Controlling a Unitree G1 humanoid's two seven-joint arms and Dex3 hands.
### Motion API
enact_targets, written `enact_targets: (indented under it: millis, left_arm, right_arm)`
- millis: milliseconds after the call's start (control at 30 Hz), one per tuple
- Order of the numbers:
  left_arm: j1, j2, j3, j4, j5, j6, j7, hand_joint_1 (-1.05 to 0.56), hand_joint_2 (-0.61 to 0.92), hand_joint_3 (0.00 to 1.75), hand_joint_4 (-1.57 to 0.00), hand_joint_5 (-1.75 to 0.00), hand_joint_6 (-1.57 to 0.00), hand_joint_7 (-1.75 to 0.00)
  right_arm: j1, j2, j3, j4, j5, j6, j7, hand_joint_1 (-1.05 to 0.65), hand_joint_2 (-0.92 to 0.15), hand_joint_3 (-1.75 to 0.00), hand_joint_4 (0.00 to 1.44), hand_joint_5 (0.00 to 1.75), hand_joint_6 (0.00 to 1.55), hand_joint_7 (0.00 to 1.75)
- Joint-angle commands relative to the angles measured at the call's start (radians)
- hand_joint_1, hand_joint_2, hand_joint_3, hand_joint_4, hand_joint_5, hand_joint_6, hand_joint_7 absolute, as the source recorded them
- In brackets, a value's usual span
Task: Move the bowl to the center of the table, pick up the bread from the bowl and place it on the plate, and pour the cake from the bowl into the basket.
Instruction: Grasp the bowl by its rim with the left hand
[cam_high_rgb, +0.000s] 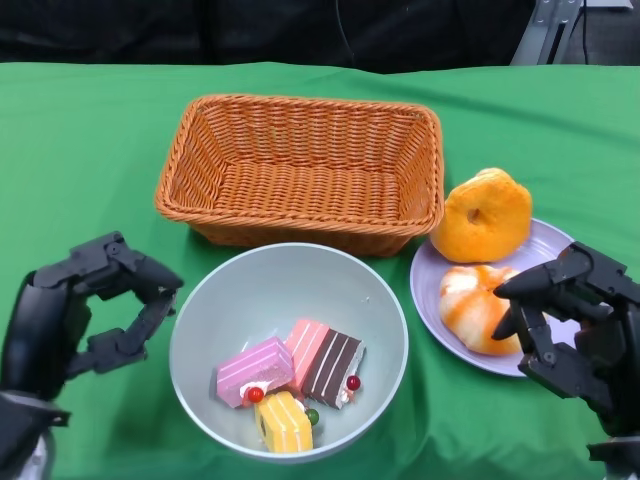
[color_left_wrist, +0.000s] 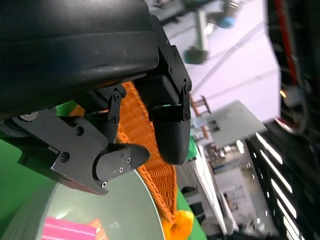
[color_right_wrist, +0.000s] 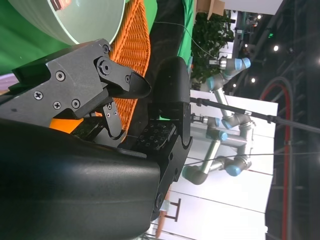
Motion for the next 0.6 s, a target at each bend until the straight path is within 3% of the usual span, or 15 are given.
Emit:
enact_targets:
  millis: [33, 133, 233, 600]
  left_arm:
    - [0.008, 0.105, -0.016, -0.034, 0.063, -0.084, -0.024, -0.23, 0.69, 0.40, -0.65, -0.68, -0.80, -0.14]
    - [0.010, 0.192, -0.019, -0.041, 0.169, -0.189, -0.007, -0.33, 0.83, 0.11, -0.61, -0.37, -0.73, -0.01]
    - [0.006, 0.270, -0.013, -0.053, 0.272, -0.314, 0.012, -0.45, 0.84, 0.03, -0.56, -0.23, -0.67, 0.00]
    - [-0.095, 0.365, -0.061, 0.085, 0.446, -0.606, 0.058, -0.67, 0.78, 0.00, -0.63, -0.14, -0.65, 0.00]
  right_arm:
    - [-0.002, 0.009, -0.026, -0.014, -0.006, 0.003, -0.006, -0.07, -0.68, -0.82, 0.85, 1.50, 0.82, 1.07]
    - [-0.009, 0.020, -0.034, -0.006, -0.011, -0.002, -0.011, -0.07, -0.68, -0.83, 0.86, 1.51, 0.82, 1.08]
    - [-0.014, 0.027, -0.041, 0.002, -0.003, 0.007, -0.001, -0.08, -0.67, -0.86, 0.84, 1.52, 0.80, 1.11]
    - [-0.025, 0.068, -0.065, 0.014, -0.028, 0.003, -0.031, -0.11, -0.59, -0.99, 0.86, 1.51, 0.82, 1.11]
